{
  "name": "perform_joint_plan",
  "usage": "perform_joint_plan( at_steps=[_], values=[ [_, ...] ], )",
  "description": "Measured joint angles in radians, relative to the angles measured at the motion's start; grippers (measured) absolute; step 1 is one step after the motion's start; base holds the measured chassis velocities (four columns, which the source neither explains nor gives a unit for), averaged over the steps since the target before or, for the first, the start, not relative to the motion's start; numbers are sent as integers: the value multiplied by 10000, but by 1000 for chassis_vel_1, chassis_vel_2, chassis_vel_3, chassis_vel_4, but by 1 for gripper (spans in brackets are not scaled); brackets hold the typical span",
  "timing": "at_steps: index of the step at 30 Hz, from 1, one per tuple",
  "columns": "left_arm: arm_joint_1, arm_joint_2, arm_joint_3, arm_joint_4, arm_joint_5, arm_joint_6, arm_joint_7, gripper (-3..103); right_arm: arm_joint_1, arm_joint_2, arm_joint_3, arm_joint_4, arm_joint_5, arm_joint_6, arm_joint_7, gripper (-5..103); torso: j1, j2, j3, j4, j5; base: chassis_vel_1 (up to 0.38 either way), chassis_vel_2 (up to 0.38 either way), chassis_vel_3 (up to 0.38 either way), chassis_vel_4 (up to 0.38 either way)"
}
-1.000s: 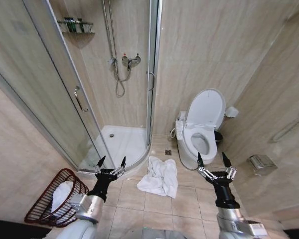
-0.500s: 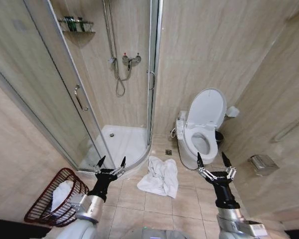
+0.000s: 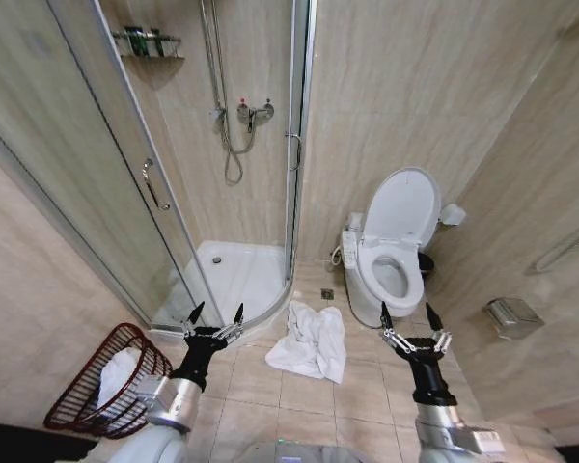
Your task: Discard the used towel into the hamper.
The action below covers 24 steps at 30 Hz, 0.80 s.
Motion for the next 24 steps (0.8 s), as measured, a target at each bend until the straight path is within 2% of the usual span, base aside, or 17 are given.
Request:
perform_joint_plan(
  at_steps=[3,6,14,15,16,17,19,21,22,24],
  values=[
    [0,-1,0,0,0,0,0,100,-39,0,-48,-841,-191,517,153,100,-100,-229,-125,0,1,0,0,0,0],
    [0,-1,0,0,0,0,0,100,-160,0,-126,-921,-235,607,216,100,-169,-375,-204,-2,0,0,0,0,0],
    [0,0,0,0,0,0,0,100,-159,0,-218,-743,-456,209,850,100,-343,-774,-430,0,-1,0,0,0,0],
    [0,0,0,0,0,0,0,100,-177,0,-254,-649,-482,73,1040,100,-366,-826,-457,0,0,0,0,0,0],
    [0,-1,0,0,0,0,0,100,-266,0,-406,-248,-492,-448,1604,100,-410,-925,-509,-1,0,0,0,0,0],
    [0,-1,0,0,0,0,0,100,-266,0,-406,-248,-492,-448,1604,100,-410,-925,-509,-1,0,0,0,0,0],
    [0,-1,0,0,0,-1,0,100,-342,0,-586,395,-477,-1088,2191,100,-457,-1028,-568,-1,-1,0,0,0,0],
    [0,0,0,0,0,0,0,100,-410,0,-753,1558,-668,-2083,2962,100,-526,-1184,-657,0,-2,0,0,0,0],
    [0,0,0,0,0,0,0,100,-410,0,-753,1558,-668,-2083,2962,100,-526,-1184,-657,0,-2,0,0,0,0],
    [0,-1,0,0,0,0,0,100,-483,0,-888,2480,-856,-2772,3347,100,-593,-1333,-741,0,-3,0,0,0,0]
  ],
)
